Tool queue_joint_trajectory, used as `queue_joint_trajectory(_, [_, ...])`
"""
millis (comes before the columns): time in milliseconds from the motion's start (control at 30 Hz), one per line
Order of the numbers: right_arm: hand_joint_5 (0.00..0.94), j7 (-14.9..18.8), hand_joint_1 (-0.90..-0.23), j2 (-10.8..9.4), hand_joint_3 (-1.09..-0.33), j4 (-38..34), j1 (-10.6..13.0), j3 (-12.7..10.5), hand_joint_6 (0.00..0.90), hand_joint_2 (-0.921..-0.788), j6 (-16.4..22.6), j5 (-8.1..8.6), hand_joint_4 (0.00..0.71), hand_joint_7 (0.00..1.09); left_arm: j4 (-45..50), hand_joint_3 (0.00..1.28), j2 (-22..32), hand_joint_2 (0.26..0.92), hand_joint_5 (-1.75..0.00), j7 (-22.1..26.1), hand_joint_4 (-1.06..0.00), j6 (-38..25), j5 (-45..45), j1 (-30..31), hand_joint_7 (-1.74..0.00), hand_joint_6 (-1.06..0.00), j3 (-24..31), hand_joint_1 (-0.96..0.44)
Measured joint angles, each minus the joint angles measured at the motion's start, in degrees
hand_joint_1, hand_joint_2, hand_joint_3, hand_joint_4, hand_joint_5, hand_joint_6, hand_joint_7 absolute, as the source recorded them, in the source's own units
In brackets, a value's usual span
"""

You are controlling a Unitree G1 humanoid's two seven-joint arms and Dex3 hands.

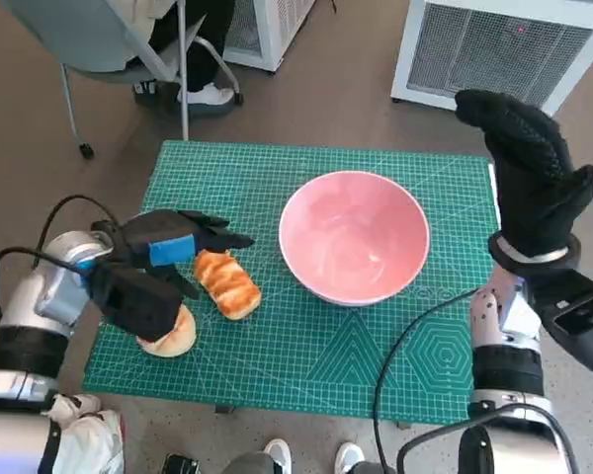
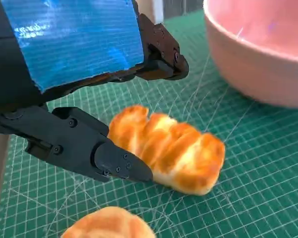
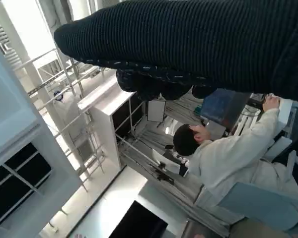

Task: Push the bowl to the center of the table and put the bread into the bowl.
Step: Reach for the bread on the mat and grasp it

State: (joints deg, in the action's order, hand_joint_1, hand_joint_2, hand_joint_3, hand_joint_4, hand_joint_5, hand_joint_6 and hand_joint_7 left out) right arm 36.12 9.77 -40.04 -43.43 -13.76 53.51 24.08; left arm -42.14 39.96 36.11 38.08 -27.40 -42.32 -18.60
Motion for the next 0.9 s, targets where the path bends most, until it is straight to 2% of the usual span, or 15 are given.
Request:
queue_joint_trajectory(300, [0.001, -0.1, -0.605, 0.0, -0.773, -0.2, 0.1, 0.0, 0.316, -0.921, 0.3, -0.08, 0.355, 0.17, -2.8, 0.01, -2.4, 0.760, -0.01, -0.6, -0.30, -2.2, -2.6, -0.7, -0.01, -0.45, -3.0, -0.20])
queue_joint_trajectory(633, [0.001, -0.6, -0.605, -0.1, -0.774, 0.1, 0.5, 0.0, 0.313, -0.921, 0.4, -0.11, 0.355, 0.16, -4.6, 0.01, -4.2, 0.771, -0.01, -0.1, -0.33, -7.4, -6.2, -2.8, -0.01, -0.46, -6.4, -0.16])
queue_joint_trajectory(800, [0.001, -1.0, -0.605, -0.3, -0.774, 0.2, 0.5, 0.0, 0.314, -0.921, 0.6, -0.58, 0.355, 0.16, -6.4, 0.01, -5.0, 0.781, -0.02, -0.5, -0.39, -8.3, -6.9, -4.3, -0.02, -0.50, -7.8, -0.14])
queue_joint_trajectory(900, [0.001, -1.2, -0.605, -0.4, -0.774, 0.2, 0.6, 0.0, 0.314, -0.921, 0.7, -0.78, 0.355, 0.16, -8.4, 0.02, -5.7, 0.800, -0.03, -2.4, -0.48, -7.1, -7.7, -4.9, -0.04, -0.58, -8.5, -0.13])
